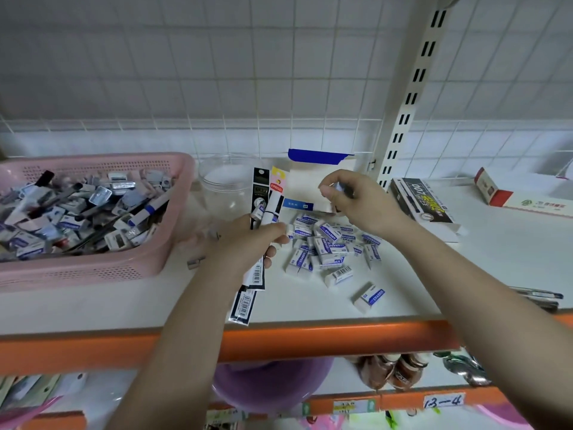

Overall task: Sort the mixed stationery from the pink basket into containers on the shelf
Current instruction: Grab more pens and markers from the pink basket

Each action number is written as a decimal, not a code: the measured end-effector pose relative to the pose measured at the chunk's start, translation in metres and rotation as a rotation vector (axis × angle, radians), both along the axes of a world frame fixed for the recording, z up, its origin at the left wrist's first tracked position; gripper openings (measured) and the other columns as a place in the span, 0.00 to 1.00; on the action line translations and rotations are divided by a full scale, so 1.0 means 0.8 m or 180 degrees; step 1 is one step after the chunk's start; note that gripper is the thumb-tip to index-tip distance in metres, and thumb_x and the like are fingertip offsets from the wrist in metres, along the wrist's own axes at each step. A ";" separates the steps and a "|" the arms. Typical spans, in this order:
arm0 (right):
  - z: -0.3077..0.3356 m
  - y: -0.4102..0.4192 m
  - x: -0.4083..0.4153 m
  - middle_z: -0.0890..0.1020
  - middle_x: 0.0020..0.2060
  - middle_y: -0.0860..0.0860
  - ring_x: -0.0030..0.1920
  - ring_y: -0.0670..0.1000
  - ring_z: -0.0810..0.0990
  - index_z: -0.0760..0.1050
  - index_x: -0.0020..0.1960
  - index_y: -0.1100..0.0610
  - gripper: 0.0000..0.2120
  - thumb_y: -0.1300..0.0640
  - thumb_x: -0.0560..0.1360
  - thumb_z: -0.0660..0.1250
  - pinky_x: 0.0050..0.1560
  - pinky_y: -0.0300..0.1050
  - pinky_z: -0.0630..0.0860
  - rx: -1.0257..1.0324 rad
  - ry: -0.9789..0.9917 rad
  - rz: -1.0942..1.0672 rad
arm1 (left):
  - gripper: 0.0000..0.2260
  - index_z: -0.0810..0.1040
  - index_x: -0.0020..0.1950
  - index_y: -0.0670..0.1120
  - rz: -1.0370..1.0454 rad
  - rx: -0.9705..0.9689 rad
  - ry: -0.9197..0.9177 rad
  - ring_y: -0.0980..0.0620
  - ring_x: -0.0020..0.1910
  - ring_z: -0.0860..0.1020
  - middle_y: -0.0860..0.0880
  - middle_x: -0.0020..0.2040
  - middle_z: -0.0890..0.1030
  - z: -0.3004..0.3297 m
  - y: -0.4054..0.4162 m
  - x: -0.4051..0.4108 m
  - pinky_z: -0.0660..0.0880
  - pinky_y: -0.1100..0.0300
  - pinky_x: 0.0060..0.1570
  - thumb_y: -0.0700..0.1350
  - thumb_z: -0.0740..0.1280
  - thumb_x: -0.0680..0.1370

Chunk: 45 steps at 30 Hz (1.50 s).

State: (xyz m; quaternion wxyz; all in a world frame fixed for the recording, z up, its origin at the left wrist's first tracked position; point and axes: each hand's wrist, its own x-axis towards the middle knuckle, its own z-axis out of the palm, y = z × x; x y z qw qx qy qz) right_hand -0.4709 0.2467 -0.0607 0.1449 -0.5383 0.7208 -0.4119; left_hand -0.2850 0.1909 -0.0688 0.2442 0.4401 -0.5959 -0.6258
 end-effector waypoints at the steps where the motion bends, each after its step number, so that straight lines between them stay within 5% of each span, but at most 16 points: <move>1: -0.002 -0.002 0.003 0.74 0.32 0.51 0.33 0.51 0.75 0.75 0.48 0.54 0.03 0.55 0.78 0.64 0.32 0.37 0.71 0.0069 0.0165 0.0008 | 0.03 0.75 0.44 0.44 0.0004 0.0006 -0.0004 0.55 0.27 0.68 0.48 0.36 0.80 -0.003 -0.002 -0.001 0.66 0.65 0.24 0.40 0.66 0.77; 4: -0.002 -0.005 0.006 0.73 0.31 0.54 0.33 0.51 0.73 0.76 0.50 0.56 0.07 0.54 0.79 0.62 0.35 0.41 0.70 0.0096 0.0329 -0.0028 | 0.02 0.76 0.44 0.44 -0.0059 0.0009 -0.0033 0.55 0.27 0.69 0.48 0.36 0.81 -0.011 -0.006 -0.003 0.67 0.64 0.24 0.41 0.67 0.77; 9: 0.021 -0.012 0.017 0.74 0.37 0.51 0.28 0.48 0.69 0.75 0.49 0.55 0.08 0.53 0.80 0.60 0.30 0.42 0.68 -0.0088 -0.0896 -0.0240 | 0.04 0.76 0.41 0.42 0.0112 -0.0284 -0.0138 0.55 0.25 0.69 0.47 0.36 0.81 -0.016 -0.015 0.011 0.67 0.63 0.25 0.41 0.67 0.76; 12: 0.029 -0.036 0.046 0.73 0.35 0.51 0.28 0.48 0.68 0.75 0.53 0.60 0.10 0.54 0.80 0.60 0.29 0.42 0.68 0.0270 -0.0716 0.0149 | 0.02 0.75 0.46 0.44 0.0406 -0.1139 -0.0616 0.56 0.22 0.71 0.47 0.35 0.78 -0.003 -0.017 0.045 0.67 0.66 0.22 0.42 0.65 0.76; 17: 0.024 -0.096 0.121 0.79 0.39 0.61 0.33 0.55 0.75 0.72 0.59 0.66 0.20 0.49 0.81 0.56 0.23 0.36 0.67 0.1257 -0.0453 0.0823 | 0.14 0.68 0.59 0.51 0.0457 -0.1915 -0.1249 0.47 0.34 0.78 0.52 0.44 0.76 0.005 -0.011 0.093 0.74 0.56 0.27 0.40 0.64 0.76; 20: 0.021 -0.120 0.135 0.76 0.41 0.56 0.37 0.53 0.77 0.67 0.66 0.62 0.16 0.60 0.79 0.58 0.23 0.36 0.66 0.1771 -0.0731 0.0905 | 0.16 0.69 0.62 0.50 0.0453 -0.2002 -0.1294 0.46 0.39 0.78 0.56 0.44 0.73 -0.009 -0.006 0.100 0.79 0.47 0.37 0.40 0.64 0.75; 22: 0.023 -0.128 0.129 0.77 0.47 0.55 0.40 0.51 0.76 0.64 0.69 0.55 0.26 0.66 0.73 0.64 0.24 0.36 0.68 0.1968 -0.0726 0.1023 | 0.17 0.69 0.64 0.51 0.0533 -0.1898 -0.1381 0.47 0.40 0.78 0.56 0.42 0.73 -0.014 -0.004 0.101 0.78 0.50 0.39 0.41 0.63 0.76; 25: 0.022 -0.130 0.119 0.74 0.57 0.57 0.48 0.54 0.77 0.65 0.69 0.52 0.31 0.70 0.69 0.66 0.33 0.42 0.75 0.1905 -0.0632 0.1112 | 0.19 0.70 0.66 0.52 0.0637 -0.1839 -0.1408 0.46 0.42 0.78 0.54 0.43 0.75 -0.020 -0.005 0.103 0.78 0.49 0.41 0.42 0.63 0.76; 30: 0.021 -0.113 0.120 0.77 0.58 0.53 0.52 0.52 0.79 0.68 0.68 0.54 0.26 0.70 0.73 0.65 0.45 0.44 0.79 0.1455 0.0554 0.1418 | 0.26 0.64 0.71 0.56 0.0651 -0.1937 -0.1439 0.45 0.44 0.79 0.51 0.48 0.78 -0.023 -0.004 0.104 0.79 0.47 0.44 0.42 0.64 0.75; 34: 0.030 -0.091 0.103 0.76 0.56 0.53 0.53 0.53 0.80 0.76 0.57 0.58 0.21 0.75 0.71 0.57 0.45 0.38 0.76 0.0948 0.0596 0.1366 | 0.25 0.64 0.71 0.55 0.0783 -0.2082 -0.1482 0.45 0.44 0.78 0.52 0.46 0.78 -0.028 -0.004 0.101 0.78 0.49 0.43 0.41 0.64 0.76; 38: 0.017 -0.054 0.086 0.79 0.50 0.47 0.50 0.46 0.79 0.76 0.49 0.49 0.08 0.60 0.74 0.65 0.51 0.38 0.75 0.1171 0.1079 0.1335 | 0.16 0.69 0.64 0.47 0.0859 -0.2016 -0.1855 0.42 0.50 0.77 0.49 0.47 0.76 -0.035 -0.007 0.092 0.75 0.50 0.44 0.42 0.64 0.76; 42: -0.023 -0.032 0.106 0.77 0.45 0.46 0.43 0.45 0.72 0.75 0.55 0.53 0.11 0.52 0.74 0.69 0.35 0.26 0.66 0.1371 0.1663 0.1488 | 0.18 0.68 0.62 0.42 0.0646 -0.1956 -0.2120 0.41 0.52 0.77 0.45 0.50 0.76 -0.037 -0.014 0.086 0.75 0.49 0.46 0.45 0.67 0.76; 45: -0.018 -0.030 0.099 0.77 0.47 0.47 0.42 0.45 0.72 0.75 0.59 0.52 0.13 0.54 0.75 0.68 0.33 0.29 0.64 0.1010 0.1376 0.1099 | 0.24 0.65 0.65 0.43 0.0505 -0.2134 -0.1994 0.41 0.49 0.77 0.44 0.47 0.76 -0.032 -0.014 0.083 0.76 0.49 0.42 0.45 0.71 0.73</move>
